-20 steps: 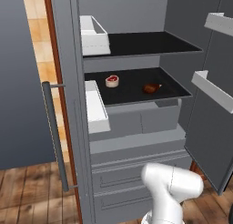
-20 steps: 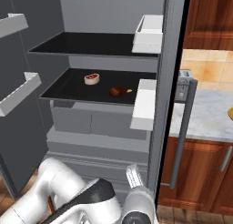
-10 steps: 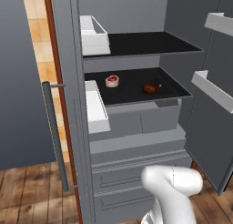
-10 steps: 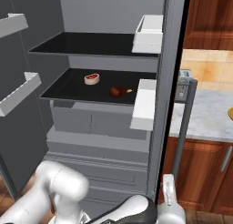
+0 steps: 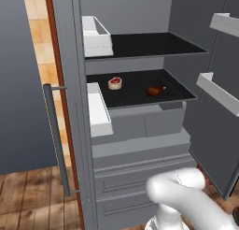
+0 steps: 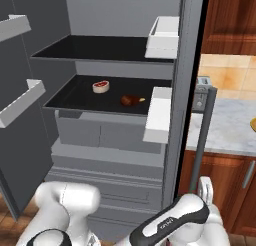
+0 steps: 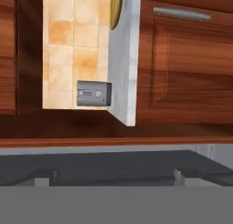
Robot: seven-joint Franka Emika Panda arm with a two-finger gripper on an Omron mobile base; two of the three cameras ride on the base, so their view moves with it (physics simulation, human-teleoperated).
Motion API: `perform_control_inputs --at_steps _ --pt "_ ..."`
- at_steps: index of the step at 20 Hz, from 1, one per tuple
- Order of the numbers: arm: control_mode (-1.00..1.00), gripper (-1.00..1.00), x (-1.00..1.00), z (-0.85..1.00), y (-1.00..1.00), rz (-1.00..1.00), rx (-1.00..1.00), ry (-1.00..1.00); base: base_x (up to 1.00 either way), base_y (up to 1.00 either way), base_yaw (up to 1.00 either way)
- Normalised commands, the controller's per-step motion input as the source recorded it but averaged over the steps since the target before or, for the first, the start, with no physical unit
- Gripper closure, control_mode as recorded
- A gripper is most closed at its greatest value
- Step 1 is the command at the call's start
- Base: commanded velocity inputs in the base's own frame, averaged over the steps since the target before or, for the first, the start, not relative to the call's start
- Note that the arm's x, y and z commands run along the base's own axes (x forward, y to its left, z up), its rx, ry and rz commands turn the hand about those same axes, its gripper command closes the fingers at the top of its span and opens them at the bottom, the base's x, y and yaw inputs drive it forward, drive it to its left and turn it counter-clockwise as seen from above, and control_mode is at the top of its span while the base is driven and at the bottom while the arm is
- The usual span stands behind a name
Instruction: Place the steak on the counter behind the older steak on the same shelf of the fridge to maintain FIFO order. Close the fridge door when finished.
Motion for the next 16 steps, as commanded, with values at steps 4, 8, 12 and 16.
perform_control_inputs --at_steps 4,8,12,16 --pt "-1.0 -1.0 0.55 -0.11 -0.41 0.24 0.14 -0.03 0.0 0.0 0.0" --pt "-1.0 -1.0 0.39 -0.01 -0.36 0.24 0.12 -0.03 0.0 0.0 0.0" --pt "-1.0 -1.0 0.3 -0.01 -0.11 0.21 0.09 -0.01 0.0 0.0 0.0" --pt "-1.0 -1.0 0.39 -0.01 0.13 0.2 0.04 0.0 0.0 0.0 0.0"
